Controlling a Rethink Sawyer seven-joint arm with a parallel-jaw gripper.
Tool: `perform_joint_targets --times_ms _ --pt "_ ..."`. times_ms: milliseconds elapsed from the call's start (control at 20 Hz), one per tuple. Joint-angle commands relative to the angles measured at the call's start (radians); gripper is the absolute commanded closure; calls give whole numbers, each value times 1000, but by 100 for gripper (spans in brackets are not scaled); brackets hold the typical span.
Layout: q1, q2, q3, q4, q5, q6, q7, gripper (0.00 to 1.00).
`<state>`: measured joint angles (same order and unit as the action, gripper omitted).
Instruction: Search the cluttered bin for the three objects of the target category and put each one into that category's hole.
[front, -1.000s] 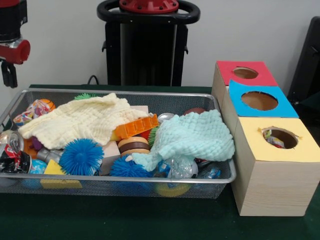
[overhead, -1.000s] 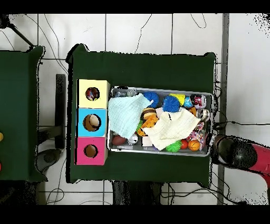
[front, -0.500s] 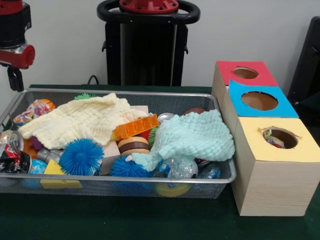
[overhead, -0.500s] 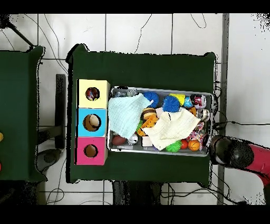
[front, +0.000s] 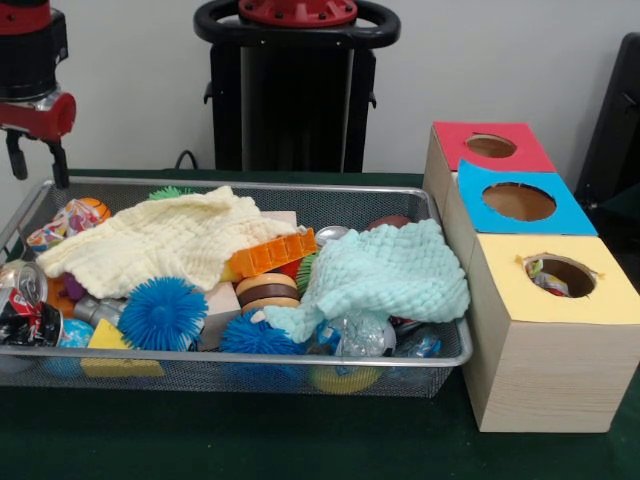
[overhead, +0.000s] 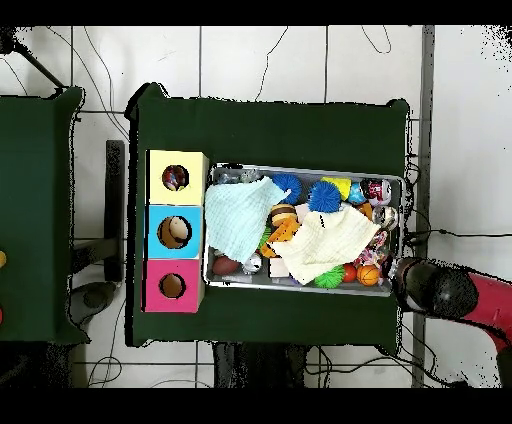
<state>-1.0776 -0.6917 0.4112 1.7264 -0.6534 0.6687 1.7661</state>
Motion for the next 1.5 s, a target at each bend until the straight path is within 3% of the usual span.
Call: perform_joint_targets --times_ms 50,1200,1500 --pt "21 27 44 46 -18 -48 -72 0" --pt "59 77 28 33 -11 -98 -14 0" --pt "59 136 14 -10 -37 -122 -27 0"
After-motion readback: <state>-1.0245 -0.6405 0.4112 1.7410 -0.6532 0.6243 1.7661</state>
